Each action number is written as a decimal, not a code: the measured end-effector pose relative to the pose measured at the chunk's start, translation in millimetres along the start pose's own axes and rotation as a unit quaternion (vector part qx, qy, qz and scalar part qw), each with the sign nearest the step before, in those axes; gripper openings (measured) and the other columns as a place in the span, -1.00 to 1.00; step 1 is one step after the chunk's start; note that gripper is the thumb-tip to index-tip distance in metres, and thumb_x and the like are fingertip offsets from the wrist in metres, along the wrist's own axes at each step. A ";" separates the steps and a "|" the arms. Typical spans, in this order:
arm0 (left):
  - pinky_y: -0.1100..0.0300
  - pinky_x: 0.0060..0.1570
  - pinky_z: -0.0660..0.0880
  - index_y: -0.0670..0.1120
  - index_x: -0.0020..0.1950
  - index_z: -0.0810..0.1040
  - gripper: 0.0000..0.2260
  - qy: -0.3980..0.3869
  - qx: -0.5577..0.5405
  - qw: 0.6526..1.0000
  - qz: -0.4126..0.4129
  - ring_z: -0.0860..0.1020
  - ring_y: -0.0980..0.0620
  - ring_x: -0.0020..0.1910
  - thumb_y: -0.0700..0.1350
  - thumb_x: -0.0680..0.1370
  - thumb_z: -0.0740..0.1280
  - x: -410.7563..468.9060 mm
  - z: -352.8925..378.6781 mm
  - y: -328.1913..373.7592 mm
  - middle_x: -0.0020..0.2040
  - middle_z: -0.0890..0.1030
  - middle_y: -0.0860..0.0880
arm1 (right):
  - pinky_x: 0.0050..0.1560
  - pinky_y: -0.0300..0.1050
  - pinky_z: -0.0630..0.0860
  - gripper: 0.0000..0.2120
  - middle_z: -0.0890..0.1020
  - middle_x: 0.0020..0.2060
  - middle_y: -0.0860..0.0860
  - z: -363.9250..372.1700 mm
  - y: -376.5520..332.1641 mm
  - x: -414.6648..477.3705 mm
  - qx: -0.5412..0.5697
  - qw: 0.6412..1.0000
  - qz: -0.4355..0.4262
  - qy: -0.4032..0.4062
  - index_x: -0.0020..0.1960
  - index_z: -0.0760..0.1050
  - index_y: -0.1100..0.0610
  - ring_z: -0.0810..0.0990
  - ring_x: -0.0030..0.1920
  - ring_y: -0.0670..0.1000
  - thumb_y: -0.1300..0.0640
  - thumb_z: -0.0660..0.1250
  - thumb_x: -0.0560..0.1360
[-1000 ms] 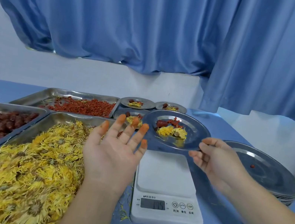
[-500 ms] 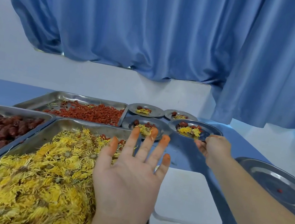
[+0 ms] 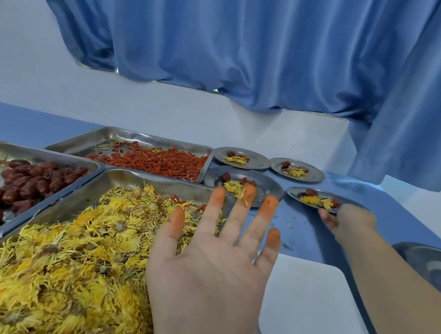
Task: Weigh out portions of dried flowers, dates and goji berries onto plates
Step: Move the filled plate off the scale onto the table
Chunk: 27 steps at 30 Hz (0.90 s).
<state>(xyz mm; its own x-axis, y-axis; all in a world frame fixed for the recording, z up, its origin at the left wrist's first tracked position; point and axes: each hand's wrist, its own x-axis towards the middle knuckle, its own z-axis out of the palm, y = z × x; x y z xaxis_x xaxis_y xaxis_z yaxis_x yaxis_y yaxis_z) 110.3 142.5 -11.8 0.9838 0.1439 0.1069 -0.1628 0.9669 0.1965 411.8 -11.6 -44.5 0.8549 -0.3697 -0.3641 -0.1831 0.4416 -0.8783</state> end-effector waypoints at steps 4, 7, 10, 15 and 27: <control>-0.08 -0.06 0.52 0.03 0.27 0.56 -0.49 -0.003 0.013 1.000 0.007 0.63 -0.25 0.12 0.20 0.38 0.26 1.1 -1.3 -0.8 0.18 0.65 -0.16 | -0.40 -0.15 0.54 -0.74 0.60 0.11 0.18 0.7 2.5 0.0 -0.089 0.996 0.008 -0.015 0.17 0.43 0.22 0.56 -0.31 0.10 0.42 0.20 0.52; -0.09 -0.04 0.57 0.00 0.30 0.55 -0.47 -0.014 0.021 1.000 0.005 0.61 -0.26 0.15 0.21 0.41 0.25 1.4 -2.1 -2.8 0.21 0.63 -0.17 | -0.29 -0.20 0.55 -0.65 0.57 0.18 0.17 0.3 4.6 -1.2 -0.096 0.993 -0.002 -0.064 0.17 0.47 0.17 0.59 -0.03 0.10 0.48 0.27 0.46; -0.10 -0.07 0.59 -0.03 0.30 0.56 -0.46 -0.025 0.034 0.999 -0.001 0.61 -0.25 0.16 0.21 0.41 0.26 1.1 -2.3 -5.4 0.23 0.62 -0.16 | -0.39 -0.34 0.53 -0.71 0.53 0.12 0.12 -2.1 6.7 -5.4 -0.099 0.988 -0.043 -0.113 0.16 0.43 0.17 0.57 -0.05 0.02 0.41 0.21 0.50; -0.08 0.01 0.57 -0.02 0.34 0.53 -0.49 -0.025 0.079 0.996 -0.029 0.60 -0.23 0.18 0.23 0.50 0.21 0.5 -4.6 -12.1 0.25 0.62 -0.13 | -0.34 -0.24 0.56 -0.57 0.49 0.09 0.12 -11.8 10.1 -35.4 -0.096 0.982 -0.032 -0.159 0.33 0.35 0.28 0.54 -0.02 0.04 0.37 0.30 0.47; -0.09 0.11 0.43 -0.06 0.28 0.60 -0.56 -0.031 0.175 0.982 -0.056 0.57 -0.25 0.22 0.14 0.53 0.21 0.2 -8.3 -20.6 0.27 0.60 -0.15 | -0.10 -0.15 0.59 -0.86 0.68 -0.14 0.02 -165.8 -36.5 -162.0 -0.265 0.866 -0.308 -0.291 -0.07 0.58 0.11 0.68 -0.13 0.00 0.32 0.34 0.48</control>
<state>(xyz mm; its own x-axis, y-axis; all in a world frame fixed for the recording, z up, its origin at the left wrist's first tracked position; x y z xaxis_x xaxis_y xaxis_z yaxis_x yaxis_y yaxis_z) 114.4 124.3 -23.9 0.9924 0.0171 0.1220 -0.0800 0.8424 0.5329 199.5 -103.4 -4.9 0.9417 0.1405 0.3057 0.3285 -0.1873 -0.9258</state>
